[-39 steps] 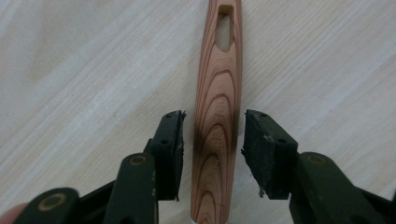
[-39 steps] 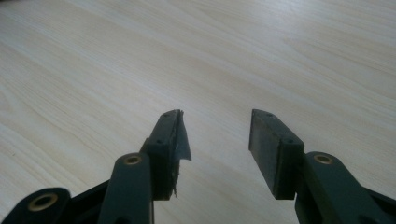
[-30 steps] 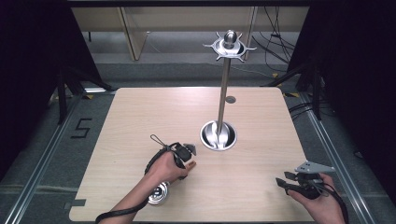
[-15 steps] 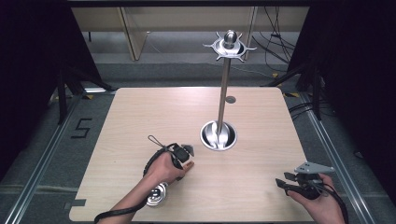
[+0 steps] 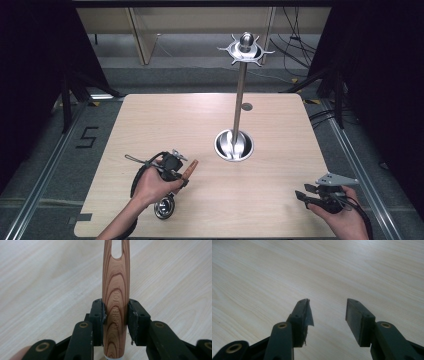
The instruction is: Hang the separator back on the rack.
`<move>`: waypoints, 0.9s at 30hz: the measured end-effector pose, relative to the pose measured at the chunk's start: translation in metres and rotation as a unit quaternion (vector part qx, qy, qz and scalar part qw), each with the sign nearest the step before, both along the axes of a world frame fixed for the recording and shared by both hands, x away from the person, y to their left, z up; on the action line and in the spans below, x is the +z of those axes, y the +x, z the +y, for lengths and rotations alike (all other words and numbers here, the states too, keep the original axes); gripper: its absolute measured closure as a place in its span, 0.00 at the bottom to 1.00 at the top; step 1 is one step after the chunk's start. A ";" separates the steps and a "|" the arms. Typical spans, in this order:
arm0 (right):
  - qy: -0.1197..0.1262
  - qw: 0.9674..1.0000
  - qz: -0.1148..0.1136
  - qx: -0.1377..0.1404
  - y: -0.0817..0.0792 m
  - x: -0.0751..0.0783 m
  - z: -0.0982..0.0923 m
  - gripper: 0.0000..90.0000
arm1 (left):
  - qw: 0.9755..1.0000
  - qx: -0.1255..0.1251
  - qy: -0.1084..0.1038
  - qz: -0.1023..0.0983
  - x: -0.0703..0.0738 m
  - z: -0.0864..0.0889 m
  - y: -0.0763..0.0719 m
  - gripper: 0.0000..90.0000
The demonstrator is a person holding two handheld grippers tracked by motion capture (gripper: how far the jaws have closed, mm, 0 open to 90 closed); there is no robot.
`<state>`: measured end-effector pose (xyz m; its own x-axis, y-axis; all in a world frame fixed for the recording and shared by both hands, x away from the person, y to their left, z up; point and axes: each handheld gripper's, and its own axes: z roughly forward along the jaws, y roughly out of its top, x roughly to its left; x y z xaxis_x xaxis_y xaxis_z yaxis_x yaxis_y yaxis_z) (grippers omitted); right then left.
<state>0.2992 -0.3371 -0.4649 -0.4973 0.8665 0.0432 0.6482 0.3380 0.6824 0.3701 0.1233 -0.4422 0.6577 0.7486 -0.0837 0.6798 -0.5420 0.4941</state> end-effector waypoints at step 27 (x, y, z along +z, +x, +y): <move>0.002 1.000 0.004 0.002 -0.001 0.002 0.000 0.60 | 0.958 0.073 -0.186 -0.208 0.030 0.041 -0.036 0.75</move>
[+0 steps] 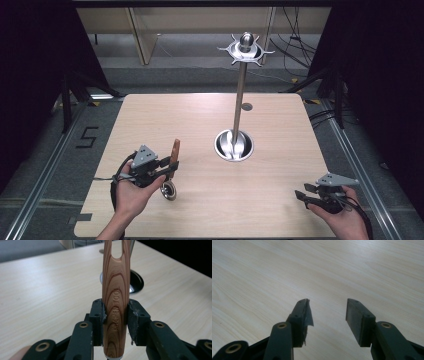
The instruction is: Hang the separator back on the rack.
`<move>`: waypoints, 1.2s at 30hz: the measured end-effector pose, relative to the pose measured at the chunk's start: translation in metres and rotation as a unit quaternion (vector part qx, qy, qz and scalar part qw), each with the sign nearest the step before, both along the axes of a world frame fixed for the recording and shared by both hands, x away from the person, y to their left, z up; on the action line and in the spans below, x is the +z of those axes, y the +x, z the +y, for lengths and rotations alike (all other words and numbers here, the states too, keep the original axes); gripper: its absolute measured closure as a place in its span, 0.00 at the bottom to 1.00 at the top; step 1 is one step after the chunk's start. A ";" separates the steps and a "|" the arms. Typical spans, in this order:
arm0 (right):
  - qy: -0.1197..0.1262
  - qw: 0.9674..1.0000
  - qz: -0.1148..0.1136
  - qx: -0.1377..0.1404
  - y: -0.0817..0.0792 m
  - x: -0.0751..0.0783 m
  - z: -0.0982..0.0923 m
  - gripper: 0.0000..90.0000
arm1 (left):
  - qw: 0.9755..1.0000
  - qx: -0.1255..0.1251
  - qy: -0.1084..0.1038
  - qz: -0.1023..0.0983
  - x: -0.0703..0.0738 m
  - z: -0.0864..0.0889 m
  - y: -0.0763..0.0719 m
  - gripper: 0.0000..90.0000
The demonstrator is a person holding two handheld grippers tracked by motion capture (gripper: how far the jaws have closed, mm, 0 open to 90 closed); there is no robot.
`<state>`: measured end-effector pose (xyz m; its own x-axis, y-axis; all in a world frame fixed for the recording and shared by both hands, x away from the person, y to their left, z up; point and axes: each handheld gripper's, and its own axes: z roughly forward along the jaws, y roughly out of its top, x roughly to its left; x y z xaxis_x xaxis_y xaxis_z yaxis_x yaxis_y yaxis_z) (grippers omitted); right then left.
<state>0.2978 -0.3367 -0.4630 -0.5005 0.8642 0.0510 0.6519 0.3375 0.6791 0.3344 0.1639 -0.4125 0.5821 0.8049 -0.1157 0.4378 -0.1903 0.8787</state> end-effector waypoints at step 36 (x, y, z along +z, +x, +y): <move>0.017 1.000 -0.003 -0.008 -0.001 0.001 0.001 0.58 | 0.981 -0.039 -0.054 -0.185 0.055 -0.028 0.007 0.75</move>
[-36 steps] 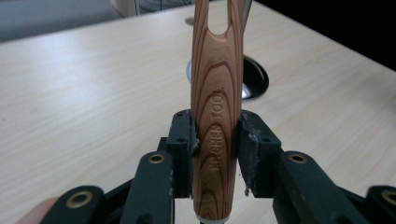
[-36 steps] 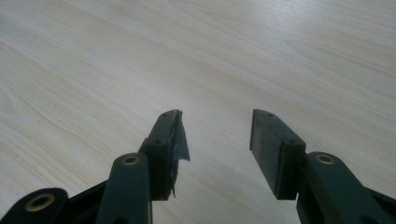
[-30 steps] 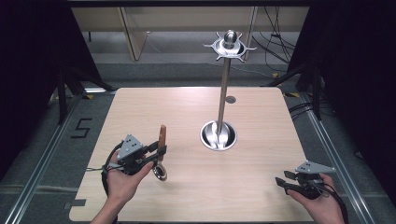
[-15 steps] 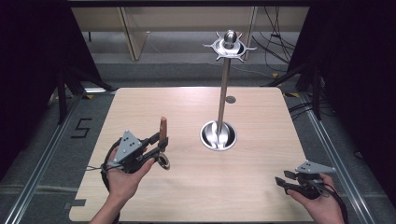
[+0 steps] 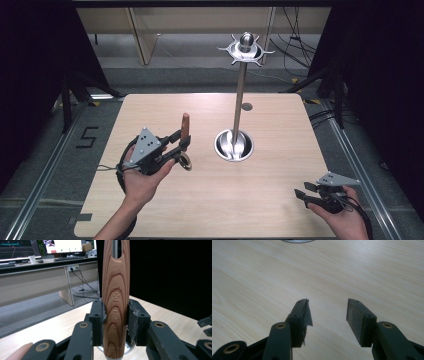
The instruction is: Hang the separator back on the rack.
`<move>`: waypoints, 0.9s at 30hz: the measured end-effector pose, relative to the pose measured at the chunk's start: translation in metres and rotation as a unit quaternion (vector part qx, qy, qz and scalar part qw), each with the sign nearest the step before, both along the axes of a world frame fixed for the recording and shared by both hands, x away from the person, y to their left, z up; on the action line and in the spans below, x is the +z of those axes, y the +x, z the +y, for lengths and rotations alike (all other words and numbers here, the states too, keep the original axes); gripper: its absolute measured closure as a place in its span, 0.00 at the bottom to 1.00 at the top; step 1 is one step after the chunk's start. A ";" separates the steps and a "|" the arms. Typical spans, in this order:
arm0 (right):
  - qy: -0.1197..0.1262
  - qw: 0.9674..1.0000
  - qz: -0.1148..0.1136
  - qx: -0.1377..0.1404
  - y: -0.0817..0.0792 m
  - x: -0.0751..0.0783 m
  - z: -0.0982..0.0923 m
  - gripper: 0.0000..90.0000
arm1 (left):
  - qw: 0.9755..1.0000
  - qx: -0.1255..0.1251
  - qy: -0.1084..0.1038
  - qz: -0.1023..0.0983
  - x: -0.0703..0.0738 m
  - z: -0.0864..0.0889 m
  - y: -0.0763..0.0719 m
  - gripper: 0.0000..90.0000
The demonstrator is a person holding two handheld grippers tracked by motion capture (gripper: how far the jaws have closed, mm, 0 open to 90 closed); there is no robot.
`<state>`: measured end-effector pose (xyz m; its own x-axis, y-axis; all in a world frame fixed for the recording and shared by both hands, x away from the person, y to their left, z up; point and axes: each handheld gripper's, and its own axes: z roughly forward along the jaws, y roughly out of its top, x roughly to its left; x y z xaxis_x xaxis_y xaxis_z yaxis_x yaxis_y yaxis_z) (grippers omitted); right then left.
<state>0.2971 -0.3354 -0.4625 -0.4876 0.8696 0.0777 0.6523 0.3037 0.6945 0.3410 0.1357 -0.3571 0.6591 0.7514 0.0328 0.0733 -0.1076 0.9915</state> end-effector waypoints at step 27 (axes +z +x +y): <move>-0.007 1.000 -0.029 0.009 0.002 0.001 -0.002 0.58 | 1.000 -0.016 -0.012 -0.012 0.024 -0.040 0.032 0.75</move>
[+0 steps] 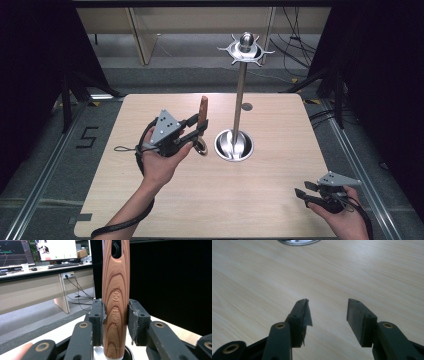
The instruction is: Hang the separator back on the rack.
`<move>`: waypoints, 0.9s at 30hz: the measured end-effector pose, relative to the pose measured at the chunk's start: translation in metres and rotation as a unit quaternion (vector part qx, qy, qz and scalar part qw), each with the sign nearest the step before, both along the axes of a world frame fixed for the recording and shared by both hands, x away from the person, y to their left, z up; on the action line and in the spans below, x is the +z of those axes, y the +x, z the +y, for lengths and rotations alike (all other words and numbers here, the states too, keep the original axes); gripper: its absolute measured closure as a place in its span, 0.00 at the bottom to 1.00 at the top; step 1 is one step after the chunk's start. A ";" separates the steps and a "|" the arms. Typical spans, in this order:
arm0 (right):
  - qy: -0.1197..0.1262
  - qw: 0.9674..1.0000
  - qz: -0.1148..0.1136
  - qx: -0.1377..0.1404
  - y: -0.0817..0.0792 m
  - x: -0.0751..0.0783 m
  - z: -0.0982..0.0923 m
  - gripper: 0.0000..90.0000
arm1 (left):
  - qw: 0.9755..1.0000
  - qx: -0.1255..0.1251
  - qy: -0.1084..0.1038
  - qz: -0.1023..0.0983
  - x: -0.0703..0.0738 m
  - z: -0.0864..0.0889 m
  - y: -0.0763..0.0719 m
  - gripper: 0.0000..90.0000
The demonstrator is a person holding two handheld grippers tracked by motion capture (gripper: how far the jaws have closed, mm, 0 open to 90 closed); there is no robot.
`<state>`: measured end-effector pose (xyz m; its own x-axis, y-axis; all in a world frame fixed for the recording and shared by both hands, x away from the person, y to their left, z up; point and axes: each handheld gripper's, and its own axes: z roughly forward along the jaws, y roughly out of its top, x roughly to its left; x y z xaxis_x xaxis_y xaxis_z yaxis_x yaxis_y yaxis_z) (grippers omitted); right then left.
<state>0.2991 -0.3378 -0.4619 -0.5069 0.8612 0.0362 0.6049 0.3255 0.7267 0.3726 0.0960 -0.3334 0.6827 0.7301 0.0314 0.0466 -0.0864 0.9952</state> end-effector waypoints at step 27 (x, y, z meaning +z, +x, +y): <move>0.010 1.000 0.001 0.002 0.000 -0.001 0.001 0.57 | 1.000 -0.004 -0.008 0.000 0.023 -0.033 0.023 0.75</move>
